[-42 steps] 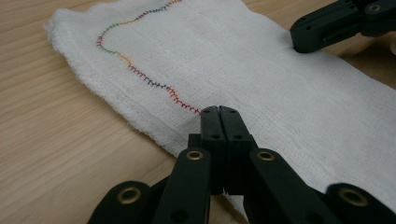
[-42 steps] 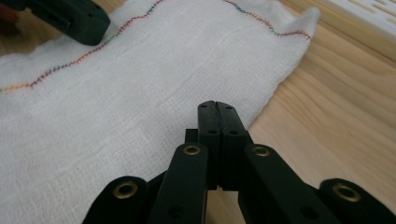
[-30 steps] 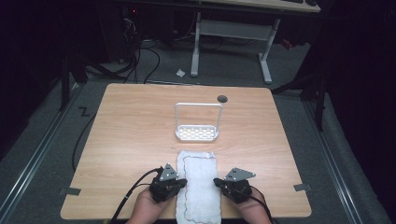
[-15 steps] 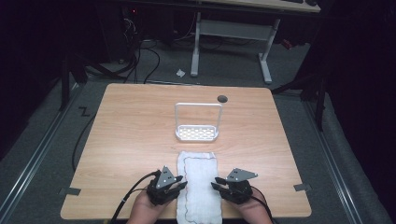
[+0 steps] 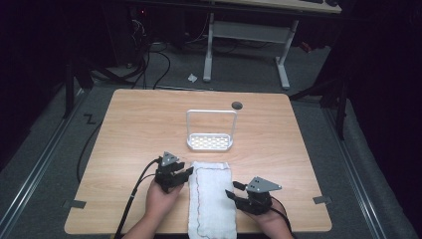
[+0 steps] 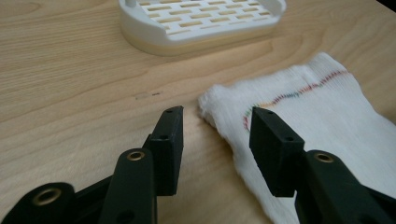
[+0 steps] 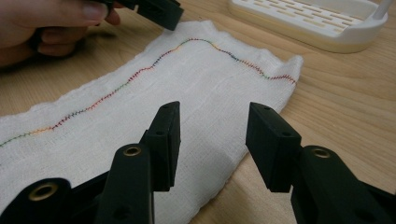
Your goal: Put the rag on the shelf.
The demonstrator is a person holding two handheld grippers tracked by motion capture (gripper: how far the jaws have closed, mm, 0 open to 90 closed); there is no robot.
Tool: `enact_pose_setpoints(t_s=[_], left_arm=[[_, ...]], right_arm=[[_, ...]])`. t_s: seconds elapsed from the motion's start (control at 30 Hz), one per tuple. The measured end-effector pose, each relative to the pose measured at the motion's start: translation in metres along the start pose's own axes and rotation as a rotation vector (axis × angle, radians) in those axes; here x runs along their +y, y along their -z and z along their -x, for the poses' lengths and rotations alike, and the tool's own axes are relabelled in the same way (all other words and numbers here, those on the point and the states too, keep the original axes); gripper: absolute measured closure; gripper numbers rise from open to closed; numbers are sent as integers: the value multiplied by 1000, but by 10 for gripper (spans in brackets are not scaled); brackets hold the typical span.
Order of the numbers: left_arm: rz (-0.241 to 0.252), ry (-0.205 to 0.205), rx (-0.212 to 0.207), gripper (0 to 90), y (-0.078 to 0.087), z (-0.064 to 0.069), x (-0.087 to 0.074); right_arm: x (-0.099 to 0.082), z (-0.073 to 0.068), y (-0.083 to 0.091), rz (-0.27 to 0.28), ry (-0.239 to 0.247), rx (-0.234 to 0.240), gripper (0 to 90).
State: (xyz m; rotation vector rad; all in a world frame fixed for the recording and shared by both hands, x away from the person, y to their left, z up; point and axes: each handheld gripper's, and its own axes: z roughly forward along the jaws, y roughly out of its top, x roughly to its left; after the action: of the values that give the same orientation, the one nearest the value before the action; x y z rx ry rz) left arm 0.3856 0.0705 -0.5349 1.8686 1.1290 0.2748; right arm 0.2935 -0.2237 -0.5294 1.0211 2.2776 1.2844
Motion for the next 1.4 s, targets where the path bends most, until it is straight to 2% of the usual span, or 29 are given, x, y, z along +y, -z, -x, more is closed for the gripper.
enact_pose_setpoints(t_s=[0.03,0.07,0.13,0.2,0.33,0.47,0.53,0.57,0.6,0.7,0.73,0.77,0.83,0.87,1.0,1.1,1.2,1.3,1.33,1.4], left_arm=[[4,14,12,550,-3,0,2],[0,11,30,564,-6,1,4],[-31,-12,57,603,-12,4,8],[-39,-25,69,656,-16,7,9],[-47,-23,82,692,-20,10,7],[-40,-20,79,735,-21,13,6],[-37,-25,79,757,-21,14,5],[-36,-21,73,782,-21,13,4],[-38,-17,63,782,-21,13,4],[-40,-10,48,808,-21,12,5],[-39,-11,49,812,-21,12,4],[-38,-15,53,821,-21,13,4],[-38,-26,60,824,-21,14,4],[-38,-26,60,828,-21,14,4],[-36,-24,58,830,-21,13,4],[-36,-19,54,833,-21,13,4],[-38,-6,38,840,-21,11,4],[-39,8,26,840,-21,9,4],[-39,5,27,840,-21,10,4],[-39,4,28,841,-21,10,4]], right_arm=[[0,1,0,1,-3,4,554],[-1,1,0,0,-5,5,554],[-1,2,-1,-4,-9,2,554],[-1,3,-2,-3,-20,-1,555],[0,5,-3,-3,-33,-2,561],[1,6,-6,-1,-40,-29,562],[3,8,-10,-8,-42,-57,563],[8,11,-16,-22,-50,-96,564],[8,11,-16,-22,-50,-96,564],[19,21,-29,-29,-100,-140,557],[22,25,-33,-25,-104,-154,557],[28,31,-42,-43,-112,-195,582],[31,34,-47,-49,-123,-209,598],[35,40,-54,-59,-150,-228,643],[37,42,-63,-71,-167,-207,666],[39,40,-72,-102,-166,-218,695],[39,38,-72,-108,-166,-217,743],[38,38,-72,-114,-169,-189,802],[38,38,-72,-114,-173,-170,848],[38,38,-72,-116,-174,-167,852]])
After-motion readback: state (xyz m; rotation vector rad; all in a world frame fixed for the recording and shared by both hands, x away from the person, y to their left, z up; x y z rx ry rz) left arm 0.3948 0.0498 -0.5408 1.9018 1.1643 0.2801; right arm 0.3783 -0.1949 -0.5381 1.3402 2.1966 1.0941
